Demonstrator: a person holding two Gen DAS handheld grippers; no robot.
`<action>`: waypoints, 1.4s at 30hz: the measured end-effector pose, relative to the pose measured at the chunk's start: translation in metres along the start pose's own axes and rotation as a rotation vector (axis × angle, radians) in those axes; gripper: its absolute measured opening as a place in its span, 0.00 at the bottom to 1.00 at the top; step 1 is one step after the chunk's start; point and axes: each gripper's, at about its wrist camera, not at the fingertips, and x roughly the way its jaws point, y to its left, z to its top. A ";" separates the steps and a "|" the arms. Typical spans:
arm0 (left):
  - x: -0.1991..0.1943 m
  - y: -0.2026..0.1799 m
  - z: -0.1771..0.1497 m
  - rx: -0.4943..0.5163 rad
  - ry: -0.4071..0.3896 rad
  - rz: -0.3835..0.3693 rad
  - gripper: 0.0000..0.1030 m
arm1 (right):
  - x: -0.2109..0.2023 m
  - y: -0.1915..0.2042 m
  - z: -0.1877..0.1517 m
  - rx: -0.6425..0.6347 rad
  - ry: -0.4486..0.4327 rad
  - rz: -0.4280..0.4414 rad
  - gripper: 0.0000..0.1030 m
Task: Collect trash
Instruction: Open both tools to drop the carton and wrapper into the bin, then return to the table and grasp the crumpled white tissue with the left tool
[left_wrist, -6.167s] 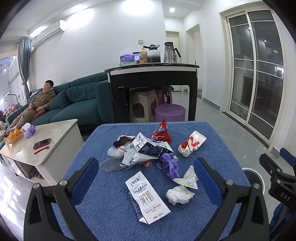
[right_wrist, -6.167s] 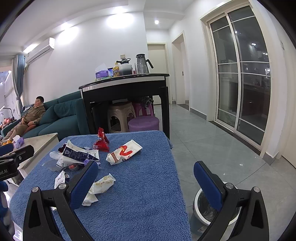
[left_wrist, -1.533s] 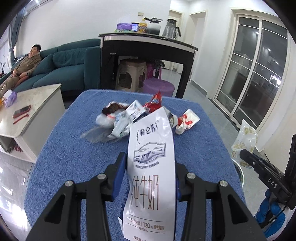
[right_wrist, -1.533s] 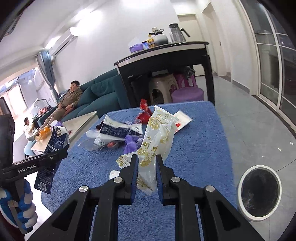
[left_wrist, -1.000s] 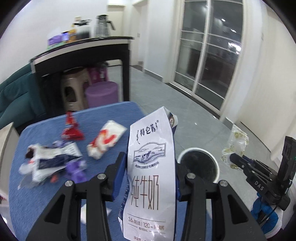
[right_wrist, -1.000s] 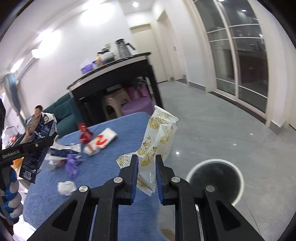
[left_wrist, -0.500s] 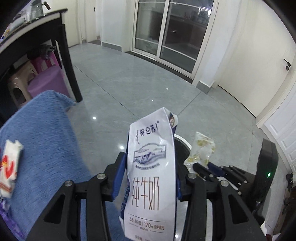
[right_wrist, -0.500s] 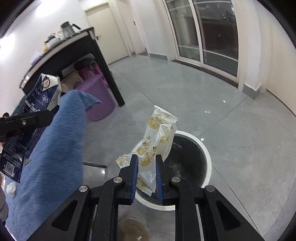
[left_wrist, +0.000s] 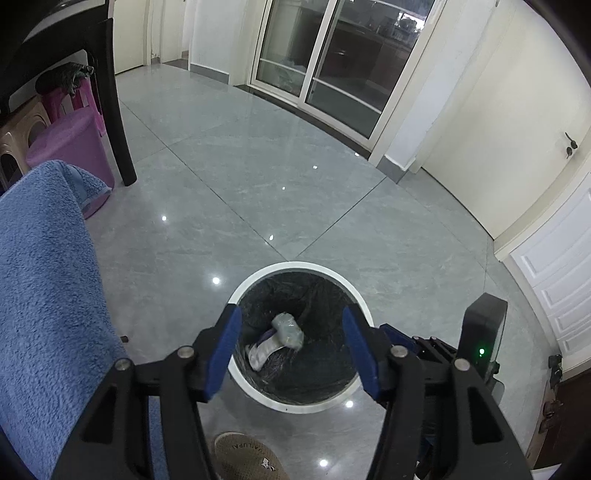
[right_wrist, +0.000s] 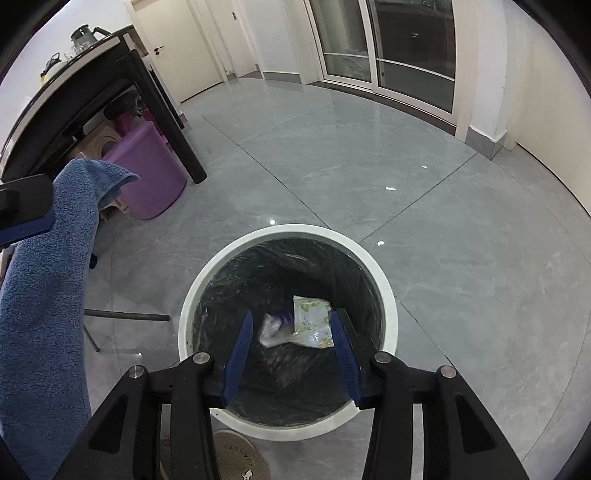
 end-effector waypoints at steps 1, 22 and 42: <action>-0.008 -0.001 -0.002 0.002 -0.015 0.000 0.54 | -0.004 -0.001 0.000 0.008 -0.003 0.003 0.41; -0.273 0.053 -0.133 0.009 -0.407 0.158 0.60 | -0.247 0.136 -0.009 -0.169 -0.414 0.267 0.41; -0.319 0.188 -0.273 -0.233 -0.379 0.318 0.69 | -0.278 0.293 -0.047 -0.443 -0.386 0.437 0.46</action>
